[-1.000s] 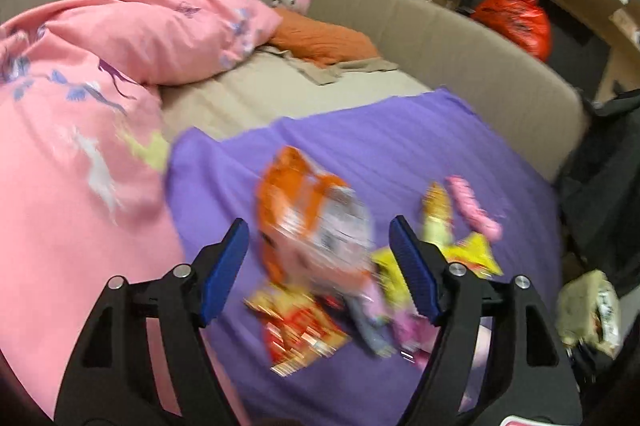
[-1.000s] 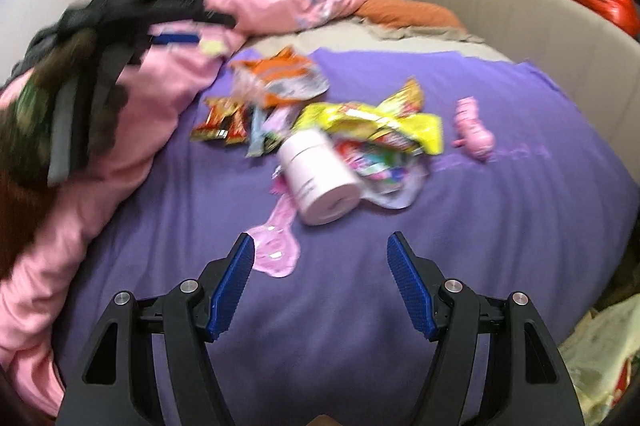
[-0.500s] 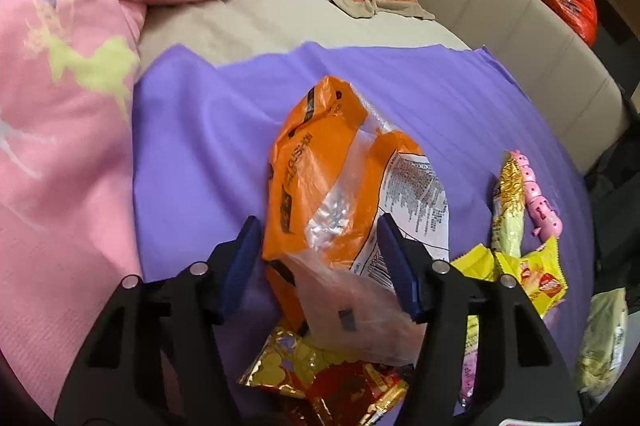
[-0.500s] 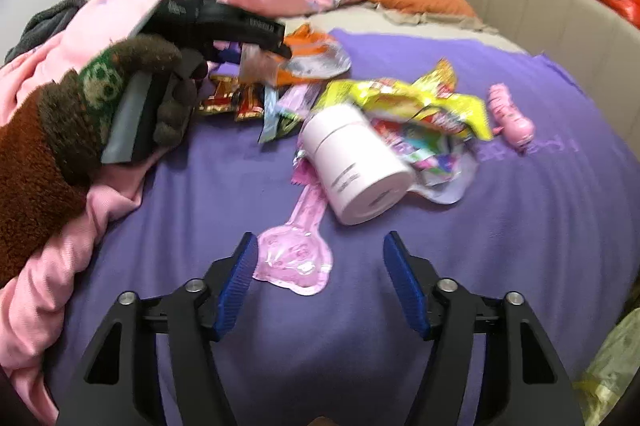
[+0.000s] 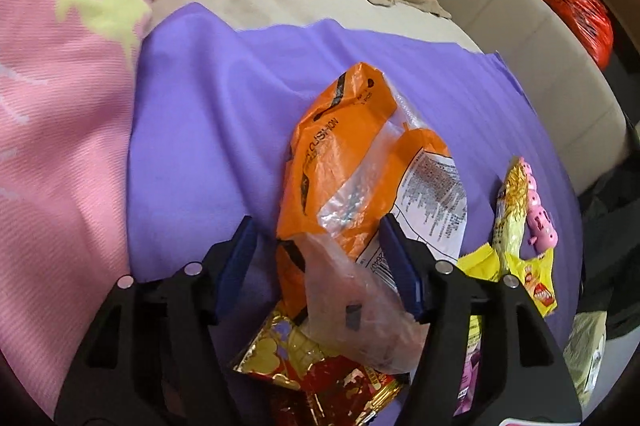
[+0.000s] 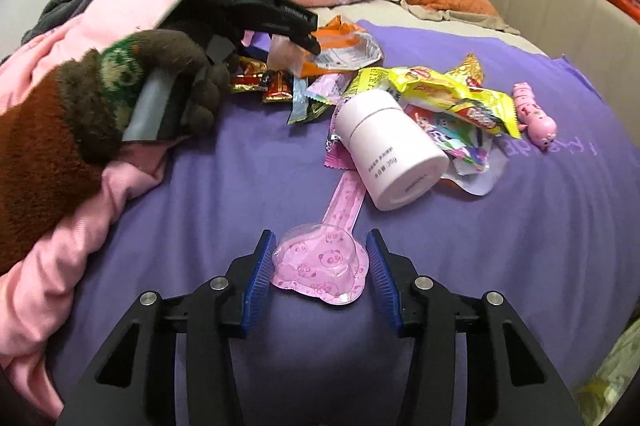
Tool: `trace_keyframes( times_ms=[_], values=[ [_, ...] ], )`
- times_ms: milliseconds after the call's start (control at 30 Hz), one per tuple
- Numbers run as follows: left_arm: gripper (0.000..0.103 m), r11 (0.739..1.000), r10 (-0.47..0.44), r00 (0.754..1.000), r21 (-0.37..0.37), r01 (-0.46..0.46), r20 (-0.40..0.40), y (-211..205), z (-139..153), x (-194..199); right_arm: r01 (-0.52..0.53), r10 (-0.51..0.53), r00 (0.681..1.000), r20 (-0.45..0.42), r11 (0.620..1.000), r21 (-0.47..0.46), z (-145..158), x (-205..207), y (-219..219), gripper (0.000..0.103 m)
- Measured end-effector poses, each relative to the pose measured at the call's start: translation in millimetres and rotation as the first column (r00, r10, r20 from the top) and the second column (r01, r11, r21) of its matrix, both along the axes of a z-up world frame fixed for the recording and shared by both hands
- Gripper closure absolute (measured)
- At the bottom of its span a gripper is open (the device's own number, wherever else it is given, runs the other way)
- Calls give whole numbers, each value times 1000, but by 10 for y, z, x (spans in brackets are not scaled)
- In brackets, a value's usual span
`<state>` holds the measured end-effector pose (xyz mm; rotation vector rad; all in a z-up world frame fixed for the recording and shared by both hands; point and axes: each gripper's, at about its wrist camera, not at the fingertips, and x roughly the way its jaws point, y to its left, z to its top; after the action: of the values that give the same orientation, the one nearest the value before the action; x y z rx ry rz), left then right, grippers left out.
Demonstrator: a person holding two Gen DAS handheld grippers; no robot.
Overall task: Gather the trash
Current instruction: 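Grasp the orange snack bag with the left gripper while the right grasps the pink tray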
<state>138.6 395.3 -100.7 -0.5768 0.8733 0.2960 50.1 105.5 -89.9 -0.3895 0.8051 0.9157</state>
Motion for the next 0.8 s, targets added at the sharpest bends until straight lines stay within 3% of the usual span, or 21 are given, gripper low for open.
trace_keyframes(
  times_ms=[100,167,267,300,567,800],
  values=[
    [44,999,3,1000,-34,-3,18,53,-8,-24,33,-34,999,8,999,26,96,-12,-135,59],
    [62,998,6,999,-62,-4,38,76,8,-52,57,-58,998,22,997,46,169,2,-219,59],
    [77,998,13,997,-63,-8,79,46,108,-127,92,-96,994,48,992,82,299,20,-368,59],
    [78,999,10,995,-49,-5,95,3,169,-173,102,-108,993,56,990,92,338,25,-412,59],
    [82,987,5,982,157,-35,190,-510,826,-611,177,-199,976,92,963,202,672,107,-886,59],
    [82,933,-136,950,358,28,280,-1325,1588,-829,202,-252,956,149,936,288,1048,167,-1373,59]
  ],
)
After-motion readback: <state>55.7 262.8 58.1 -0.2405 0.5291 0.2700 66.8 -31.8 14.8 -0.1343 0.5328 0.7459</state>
